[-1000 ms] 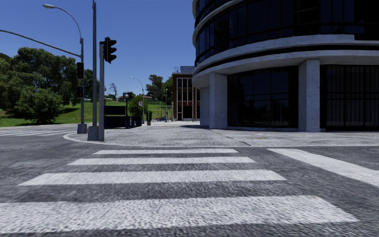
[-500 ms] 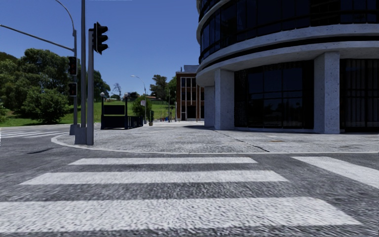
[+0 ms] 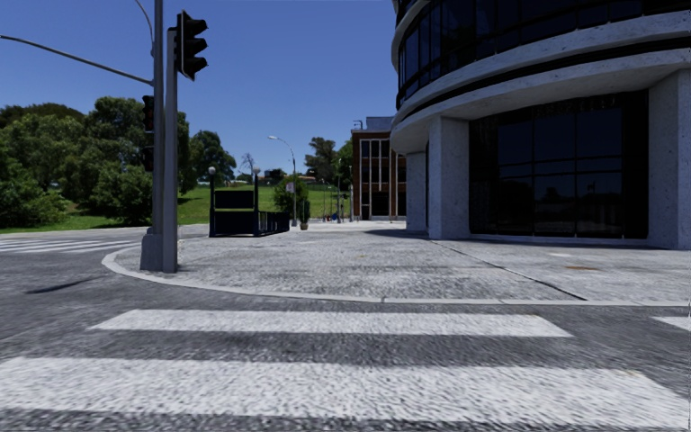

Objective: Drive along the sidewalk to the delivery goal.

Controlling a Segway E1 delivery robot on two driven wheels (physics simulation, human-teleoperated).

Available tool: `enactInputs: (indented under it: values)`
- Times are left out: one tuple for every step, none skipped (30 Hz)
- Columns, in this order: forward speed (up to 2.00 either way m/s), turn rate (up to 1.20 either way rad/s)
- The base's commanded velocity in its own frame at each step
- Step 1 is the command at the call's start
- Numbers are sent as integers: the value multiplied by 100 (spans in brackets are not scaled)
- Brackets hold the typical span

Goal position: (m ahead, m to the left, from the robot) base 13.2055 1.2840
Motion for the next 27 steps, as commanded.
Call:
enactInputs:
  values:
    - [200, 0]
    - [200, 0]
    - [200, 0]
    - [200, 0]
    - [200, 0]
    - [200, 0]
    - [200, 0]
    - [200, 0]
    - [200, 0]
    - [200, 0]
    - [200, 0]
    - [200, 0]
    - [200, 0]
    - [200, 0]
    - [200, 0]
    - [200, 0]
    - [200, 0]
    - [200, 0]
    - [200, 0]
    - [200, 0]
    - [200, 0]
    - [200, 0]
    - [200, 0]
    - [200, 0]
    - [200, 0]
    - [200, 0]
    - [200, 0]
